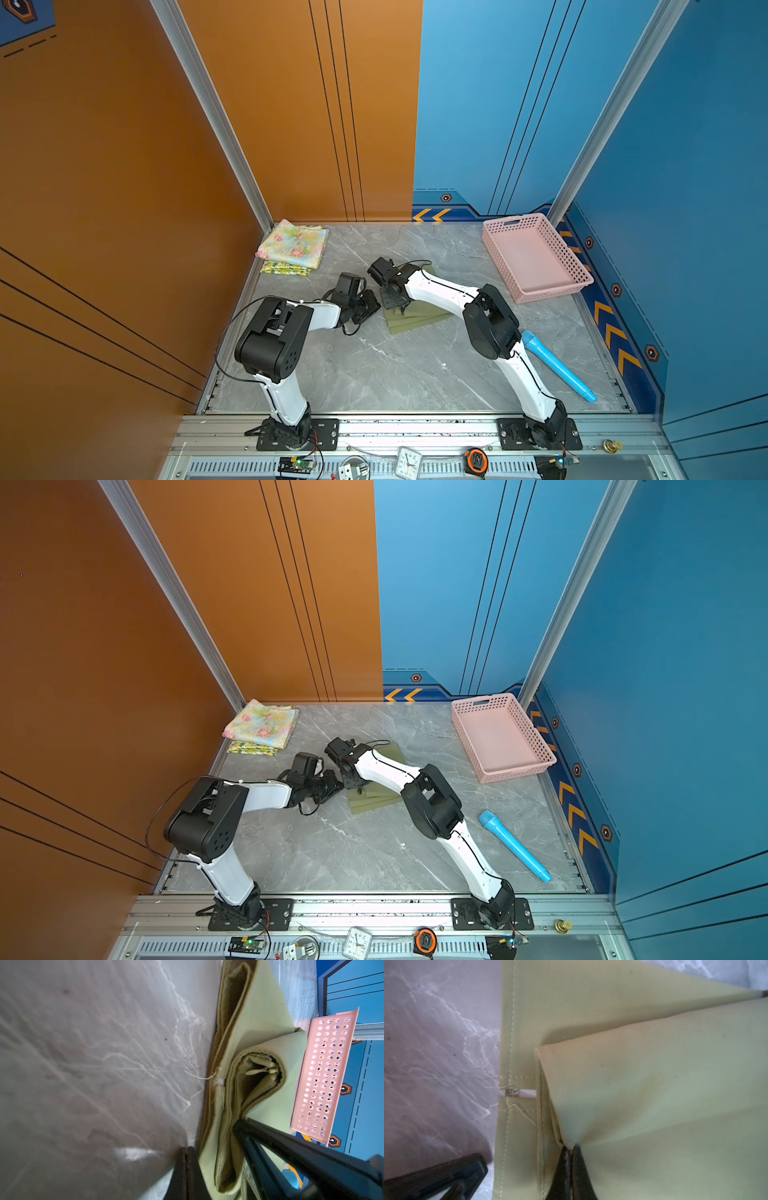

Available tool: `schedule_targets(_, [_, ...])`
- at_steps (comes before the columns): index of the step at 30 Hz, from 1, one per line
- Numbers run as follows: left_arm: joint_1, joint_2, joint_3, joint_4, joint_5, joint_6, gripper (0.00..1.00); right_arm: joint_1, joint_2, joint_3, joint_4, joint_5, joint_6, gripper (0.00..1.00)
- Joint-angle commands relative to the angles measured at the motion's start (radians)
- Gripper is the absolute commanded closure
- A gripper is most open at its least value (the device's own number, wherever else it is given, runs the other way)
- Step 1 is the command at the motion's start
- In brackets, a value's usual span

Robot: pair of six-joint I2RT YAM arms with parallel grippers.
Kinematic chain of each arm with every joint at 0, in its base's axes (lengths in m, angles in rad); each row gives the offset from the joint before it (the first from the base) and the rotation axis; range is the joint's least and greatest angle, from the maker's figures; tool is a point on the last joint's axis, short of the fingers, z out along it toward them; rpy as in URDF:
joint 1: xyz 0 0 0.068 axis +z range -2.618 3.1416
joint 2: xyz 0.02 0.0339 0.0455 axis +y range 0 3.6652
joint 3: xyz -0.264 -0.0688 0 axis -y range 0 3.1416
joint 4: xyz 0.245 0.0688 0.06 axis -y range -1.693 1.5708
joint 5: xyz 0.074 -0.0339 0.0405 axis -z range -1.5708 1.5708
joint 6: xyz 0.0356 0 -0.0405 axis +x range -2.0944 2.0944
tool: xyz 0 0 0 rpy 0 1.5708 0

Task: Fold and stack skirts
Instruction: Smooth out the skirt at the center of the table.

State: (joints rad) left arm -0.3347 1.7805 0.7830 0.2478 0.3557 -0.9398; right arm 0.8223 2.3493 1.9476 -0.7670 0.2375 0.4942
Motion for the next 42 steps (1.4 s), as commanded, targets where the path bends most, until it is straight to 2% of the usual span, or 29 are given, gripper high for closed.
schedule_targets(1, [-0.019,0.046,0.008,-0.035,-0.037,0.021,1.00,-0.012,-0.062,0.004,-0.038,-0.020,0.009,1.00])
schedule_targets(19, [-0.049,0.069,0.001,-0.027,-0.062,0.032,1.00,-0.024,-0.172,-0.045,0.003,-0.116,0.055,1.00])
schedule_targets(31, [-0.053,0.074,-0.021,0.001,-0.059,0.018,1.00,-0.039,-0.169,-0.088,0.096,-0.204,0.161,1.00])
schedule_targets(42, [-0.054,0.075,-0.031,0.016,-0.058,0.016,1.00,-0.039,-0.193,-0.108,0.143,-0.207,0.215,1.00])
